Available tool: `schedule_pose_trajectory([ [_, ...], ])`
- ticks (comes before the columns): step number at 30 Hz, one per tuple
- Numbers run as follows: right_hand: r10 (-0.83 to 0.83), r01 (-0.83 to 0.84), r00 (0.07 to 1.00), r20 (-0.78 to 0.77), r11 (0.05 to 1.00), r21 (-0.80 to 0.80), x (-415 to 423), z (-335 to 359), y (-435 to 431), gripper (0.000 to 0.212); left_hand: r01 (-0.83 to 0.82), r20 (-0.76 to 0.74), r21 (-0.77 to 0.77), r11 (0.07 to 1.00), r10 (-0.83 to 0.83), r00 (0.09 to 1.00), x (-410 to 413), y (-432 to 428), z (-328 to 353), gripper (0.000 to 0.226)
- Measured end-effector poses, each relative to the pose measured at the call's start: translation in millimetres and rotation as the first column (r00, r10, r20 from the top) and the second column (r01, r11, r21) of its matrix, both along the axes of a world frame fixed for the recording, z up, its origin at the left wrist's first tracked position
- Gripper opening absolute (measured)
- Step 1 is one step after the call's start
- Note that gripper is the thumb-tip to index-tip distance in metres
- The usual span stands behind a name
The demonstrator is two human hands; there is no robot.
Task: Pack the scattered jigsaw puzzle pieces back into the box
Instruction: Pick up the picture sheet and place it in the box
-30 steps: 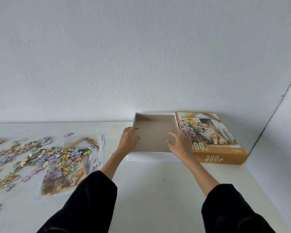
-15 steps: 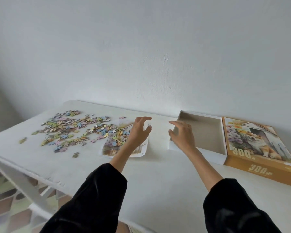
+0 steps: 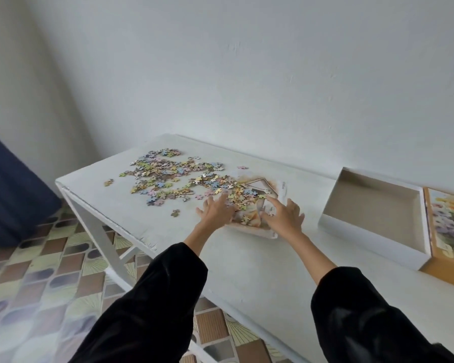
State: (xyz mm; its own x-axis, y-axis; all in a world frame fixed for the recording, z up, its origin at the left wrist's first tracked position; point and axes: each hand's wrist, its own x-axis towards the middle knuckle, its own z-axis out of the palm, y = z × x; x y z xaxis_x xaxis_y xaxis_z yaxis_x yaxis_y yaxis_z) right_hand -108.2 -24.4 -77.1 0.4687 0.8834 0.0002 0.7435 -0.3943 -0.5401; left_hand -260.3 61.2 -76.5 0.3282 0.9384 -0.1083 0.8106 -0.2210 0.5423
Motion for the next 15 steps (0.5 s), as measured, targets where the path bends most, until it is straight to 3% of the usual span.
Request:
schedule_pose_trajectory([
  [2,-0.027,0.028,1.000,0.010,0.995,-0.095,3.8,-8.3,3.0,0.056,0.001,-0.089,-0.035,0.999,-0.004,0.996,2.2,0.0,-7.0,0.049],
  [4,-0.024,0.024,1.000,0.006,0.990,-0.138,8.2,-15.1,5.3,0.056,0.008,-0.083,-0.009,1.000,-0.009,0.997,5.6,1.0,-12.6,0.046],
  [9,0.022,-0.021,1.000,0.022,0.999,-0.048,15.2,-25.4,12.5,0.040,-0.078,0.132,0.090,0.993,0.066,0.989,11.5,7.5,-7.5,0.036],
  [13,0.003,-0.003,1.000,-0.009,0.999,0.048,18.5,-29.0,20.8,0.035,-0.068,0.364,0.108,0.992,0.024,0.931,11.0,14.1,-5.9,0.047],
  [15,-0.004,0.006,0.999,-0.038,0.998,0.066,20.4,-29.7,24.3,0.033,-0.065,0.411,0.159,0.985,-0.007,0.911,8.8,14.0,-2.9,0.054],
])
